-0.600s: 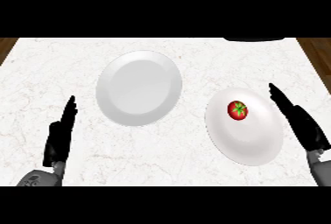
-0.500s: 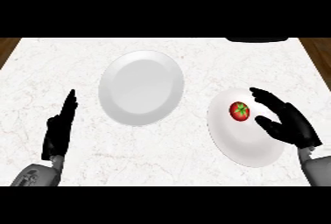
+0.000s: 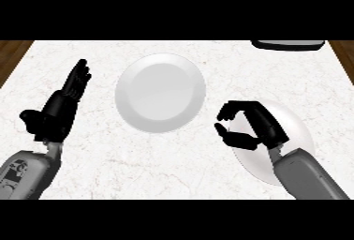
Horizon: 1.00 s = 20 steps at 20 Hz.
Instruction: Pick the tomato from the plate and place it in the plate
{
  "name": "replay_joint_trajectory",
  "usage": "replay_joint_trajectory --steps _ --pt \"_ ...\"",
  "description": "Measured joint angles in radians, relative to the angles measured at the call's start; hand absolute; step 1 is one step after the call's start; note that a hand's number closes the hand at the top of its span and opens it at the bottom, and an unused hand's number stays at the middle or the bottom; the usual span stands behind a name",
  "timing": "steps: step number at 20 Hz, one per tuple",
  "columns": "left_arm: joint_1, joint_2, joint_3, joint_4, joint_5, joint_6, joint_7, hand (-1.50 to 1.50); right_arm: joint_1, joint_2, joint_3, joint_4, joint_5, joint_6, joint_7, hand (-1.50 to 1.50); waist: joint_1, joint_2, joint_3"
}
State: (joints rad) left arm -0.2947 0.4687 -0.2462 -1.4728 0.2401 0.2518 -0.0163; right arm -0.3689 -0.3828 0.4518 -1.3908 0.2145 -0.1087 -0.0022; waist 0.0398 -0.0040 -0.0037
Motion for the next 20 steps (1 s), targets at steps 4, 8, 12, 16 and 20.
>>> replay_joint_trajectory --steps 4,8,12,16,20 --pt "-0.013 0.036 0.040 -0.035 0.040 -0.048 0.017 0.00 0.062 0.151 -0.020 0.071 -0.025 -0.135 -0.137 -1.50 -0.011 0.006 0.004" --pt "0.002 0.045 0.060 -0.081 0.044 -0.059 0.048 0.00 0.086 0.221 -0.069 0.102 -0.073 -0.172 -0.287 -1.50 -0.023 0.005 0.005" --pt "0.017 0.053 0.100 -0.089 0.050 -0.094 0.046 0.00 0.065 0.175 -0.116 0.030 -0.059 -0.159 -0.277 -1.50 -0.035 0.003 0.004" --pt "0.031 0.048 0.114 -0.082 0.049 -0.110 0.037 0.00 0.029 0.076 -0.119 -0.056 0.017 -0.123 -0.107 -1.50 -0.044 0.000 0.002" --pt "0.035 0.049 0.121 -0.086 0.042 -0.105 0.043 0.00 -0.038 -0.047 -0.097 -0.096 0.094 -0.012 0.125 -1.50 -0.049 -0.005 0.000"
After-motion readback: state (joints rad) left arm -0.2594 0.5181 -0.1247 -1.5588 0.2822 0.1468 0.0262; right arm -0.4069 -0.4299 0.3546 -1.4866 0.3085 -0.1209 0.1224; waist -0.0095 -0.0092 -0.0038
